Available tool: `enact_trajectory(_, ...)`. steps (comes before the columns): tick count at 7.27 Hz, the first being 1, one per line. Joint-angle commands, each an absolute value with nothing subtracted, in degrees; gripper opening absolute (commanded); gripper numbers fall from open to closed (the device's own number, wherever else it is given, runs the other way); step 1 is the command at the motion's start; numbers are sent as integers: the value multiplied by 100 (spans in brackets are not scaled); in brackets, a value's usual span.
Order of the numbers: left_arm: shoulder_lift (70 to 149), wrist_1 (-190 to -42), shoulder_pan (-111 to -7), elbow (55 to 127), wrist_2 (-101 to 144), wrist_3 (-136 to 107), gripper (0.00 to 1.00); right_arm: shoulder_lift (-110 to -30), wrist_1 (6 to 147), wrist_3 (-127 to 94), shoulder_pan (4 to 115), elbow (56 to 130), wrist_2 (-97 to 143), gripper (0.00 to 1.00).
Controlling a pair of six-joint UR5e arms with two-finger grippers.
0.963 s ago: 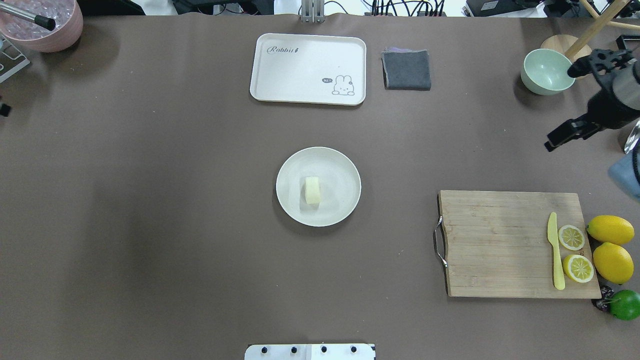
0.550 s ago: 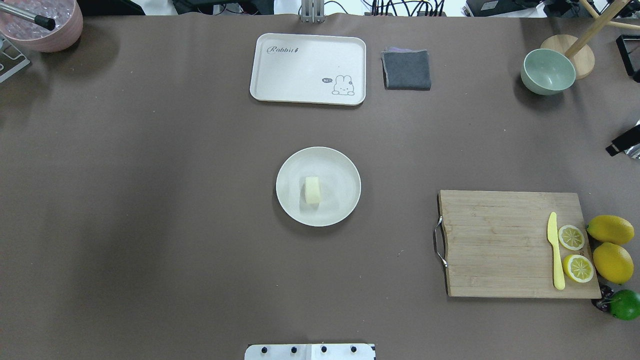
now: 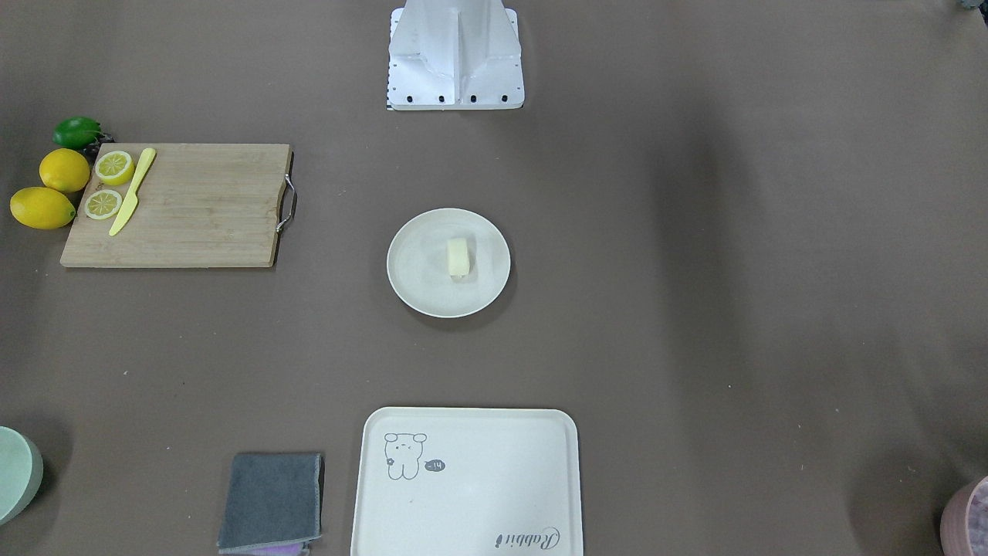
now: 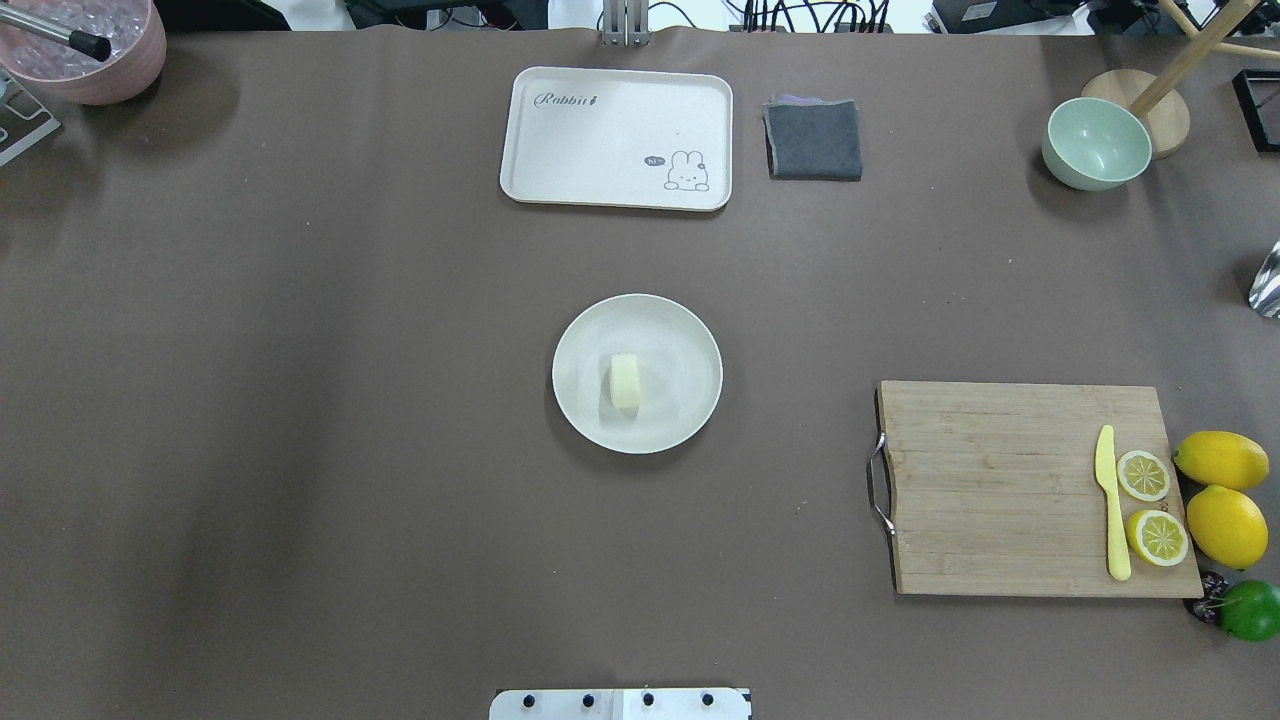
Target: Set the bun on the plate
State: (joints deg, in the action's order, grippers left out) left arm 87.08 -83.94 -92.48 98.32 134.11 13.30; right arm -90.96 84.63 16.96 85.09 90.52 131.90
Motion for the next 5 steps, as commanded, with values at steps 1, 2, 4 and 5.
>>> enact_trajectory(1,8657,-8411,-9255,9887,13403,1345,97,-9158,8429,1705,8534,9105,13315,99)
enact_trajectory(2,8657,-8420,-9246,9818,13403,1371,97,-9158,8429,1696,8534,9105,13315,99)
enact_trajectory(4,8657,-8437,-9246,9844,13403,1345,97,-9158,8429,1670,8534,9114,13342,99)
enact_trajectory(5,8657,-8437,-9246,9835,13403,1353,97,-9150,8420,1635,8534,9114,13342,99)
